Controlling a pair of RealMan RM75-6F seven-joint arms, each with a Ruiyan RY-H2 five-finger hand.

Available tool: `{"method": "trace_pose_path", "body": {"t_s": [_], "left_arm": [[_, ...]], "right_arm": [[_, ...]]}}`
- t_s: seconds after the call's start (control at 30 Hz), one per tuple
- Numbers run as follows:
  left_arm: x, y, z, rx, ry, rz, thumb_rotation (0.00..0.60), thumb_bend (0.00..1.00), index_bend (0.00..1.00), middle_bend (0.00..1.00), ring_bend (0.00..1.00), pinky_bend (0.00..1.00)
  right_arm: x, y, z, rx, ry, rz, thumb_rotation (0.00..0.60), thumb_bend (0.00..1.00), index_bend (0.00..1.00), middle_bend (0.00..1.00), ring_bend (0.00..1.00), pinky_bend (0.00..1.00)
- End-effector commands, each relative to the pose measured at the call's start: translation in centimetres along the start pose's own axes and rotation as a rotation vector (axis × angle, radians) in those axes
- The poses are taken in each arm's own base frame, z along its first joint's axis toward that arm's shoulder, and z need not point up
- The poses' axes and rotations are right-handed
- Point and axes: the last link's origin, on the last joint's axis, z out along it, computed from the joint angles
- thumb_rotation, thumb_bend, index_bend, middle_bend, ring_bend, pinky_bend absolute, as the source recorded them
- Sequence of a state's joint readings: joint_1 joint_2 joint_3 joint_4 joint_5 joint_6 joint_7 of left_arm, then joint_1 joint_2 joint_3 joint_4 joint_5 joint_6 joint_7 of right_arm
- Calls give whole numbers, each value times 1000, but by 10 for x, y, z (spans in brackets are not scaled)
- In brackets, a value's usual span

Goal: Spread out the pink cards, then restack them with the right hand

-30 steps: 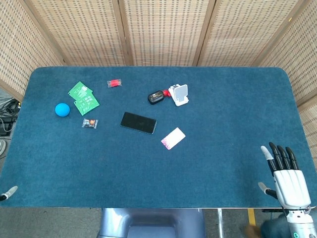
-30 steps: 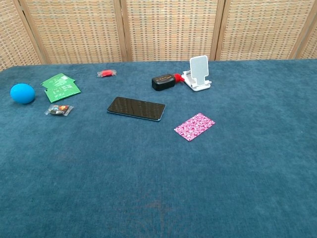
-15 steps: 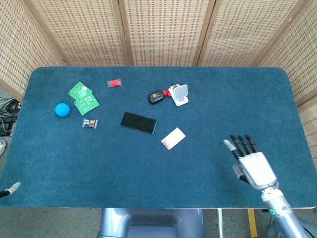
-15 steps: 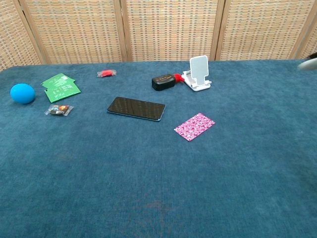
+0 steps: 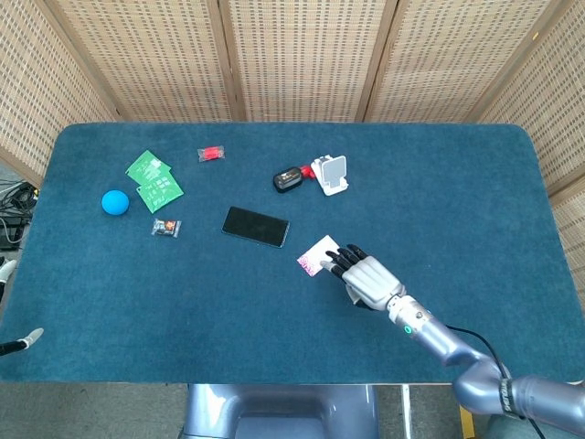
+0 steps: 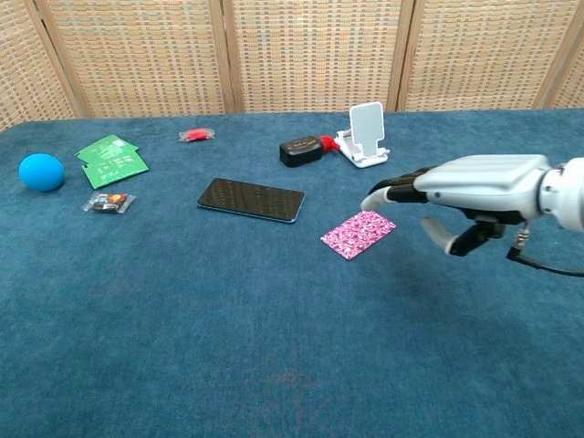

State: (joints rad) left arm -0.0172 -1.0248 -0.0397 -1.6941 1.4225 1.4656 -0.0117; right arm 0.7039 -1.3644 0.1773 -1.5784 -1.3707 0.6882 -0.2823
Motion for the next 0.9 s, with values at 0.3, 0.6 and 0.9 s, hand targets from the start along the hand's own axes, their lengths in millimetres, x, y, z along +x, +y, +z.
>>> {"method": "trace_pose_path", "body": {"t_s": [0.3,0.6,0.9], "left_arm": [[-2,0,4,3,-6,4,600,0,0,0,0,0],[-3,-1,5,8,-12,6,600,0,0,0,0,0],[-3,-1,5,13,-13,3,600,0,0,0,0,0]], "right_arm": [[-18,-9,44,-24,-69,-85,600,1000,61,35,0,81],[-30,-4,50,-74,-113,-74,600,1000,56,41,0,87],[-36,8,49,-127,-164,-117,600,1000,57,69,2,101]]}}
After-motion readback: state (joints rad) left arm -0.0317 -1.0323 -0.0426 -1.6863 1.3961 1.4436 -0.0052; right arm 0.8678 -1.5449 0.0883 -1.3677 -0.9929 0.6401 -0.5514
